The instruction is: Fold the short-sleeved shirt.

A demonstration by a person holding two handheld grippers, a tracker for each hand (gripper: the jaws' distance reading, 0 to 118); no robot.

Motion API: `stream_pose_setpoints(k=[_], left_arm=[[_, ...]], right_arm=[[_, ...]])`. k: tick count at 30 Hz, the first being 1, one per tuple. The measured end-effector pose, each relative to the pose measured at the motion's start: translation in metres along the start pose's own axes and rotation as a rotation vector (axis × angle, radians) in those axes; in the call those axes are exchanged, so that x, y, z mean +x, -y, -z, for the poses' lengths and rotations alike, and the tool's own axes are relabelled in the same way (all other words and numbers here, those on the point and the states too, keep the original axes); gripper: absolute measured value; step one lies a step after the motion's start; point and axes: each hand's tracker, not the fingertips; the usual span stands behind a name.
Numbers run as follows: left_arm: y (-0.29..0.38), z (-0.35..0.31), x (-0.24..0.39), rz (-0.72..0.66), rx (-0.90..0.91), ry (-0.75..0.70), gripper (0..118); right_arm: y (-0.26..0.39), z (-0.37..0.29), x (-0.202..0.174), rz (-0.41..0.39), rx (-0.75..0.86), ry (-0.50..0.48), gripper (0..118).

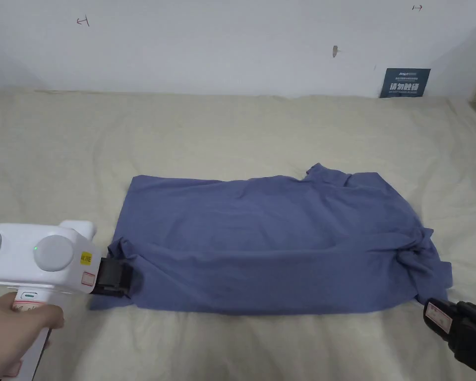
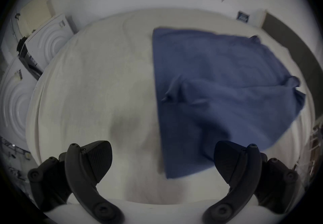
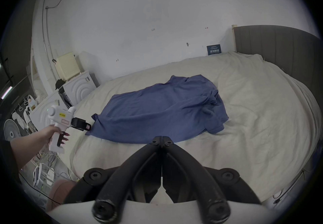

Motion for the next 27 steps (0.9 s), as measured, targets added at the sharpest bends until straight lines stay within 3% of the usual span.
stream_pose_setpoints(k=[3, 8, 9, 10, 11, 13, 14, 18, 19, 22, 25, 26, 27], left_arm=[[-0.007, 0.031, 0.002, 0.014, -0.071, -0.065, 116], [-0.007, 0.018, 0.006, 0.015, -0.050, -0.043, 112], [-0.006, 0.015, 0.005, 0.019, -0.043, -0.021, 103], [-0.003, 0.006, 0.001, 0.029, -0.022, 0.044, 82], [-0.002, -0.002, -0.002, 0.028, -0.014, 0.095, 71], [0.003, -0.011, 0.005, 0.054, -0.008, 0.071, 40], [0.005, -0.011, 0.007, 0.079, -0.004, 0.078, 32], [0.006, -0.017, -0.003, 0.058, 0.002, 0.123, 7], [0.005, -0.023, -0.009, 0.022, 0.010, 0.190, 7], [0.008, -0.028, -0.001, 0.065, 0.018, 0.142, 7], [0.009, -0.031, 0.004, 0.099, 0.018, 0.129, 7], [0.009, -0.033, 0.003, 0.095, 0.017, 0.131, 7], [0.008, -0.034, 0.002, 0.091, 0.020, 0.133, 7]], right_arm=[[0.003, 0.008, 0.001, -0.014, -0.048, 0.004, 0], [0.008, 0.021, -0.004, -0.061, -0.080, -0.006, 0], [0.008, 0.023, -0.006, -0.068, -0.081, -0.008, 0], [0.007, 0.025, -0.007, -0.073, -0.081, -0.011, 0], [0.008, 0.026, -0.008, -0.076, -0.077, -0.013, 0], [0.006, 0.027, -0.008, -0.074, -0.059, -0.013, 0], [0.002, 0.027, -0.005, -0.063, -0.048, -0.017, 0], [-0.029, 0.025, 0.015, -0.023, 0.016, 0.014, 0], [-0.041, 0.024, 0.024, -0.004, 0.026, 0.023, 0], [-0.074, 0.033, 0.048, 0.019, 0.003, 0.048, 0], [-0.100, 0.063, 0.078, 0.039, -0.189, 0.063, 31], [-0.106, 0.079, 0.088, 0.063, -0.281, 0.113, 42], [-0.108, 0.093, 0.098, 0.079, -0.348, 0.145, 80]])
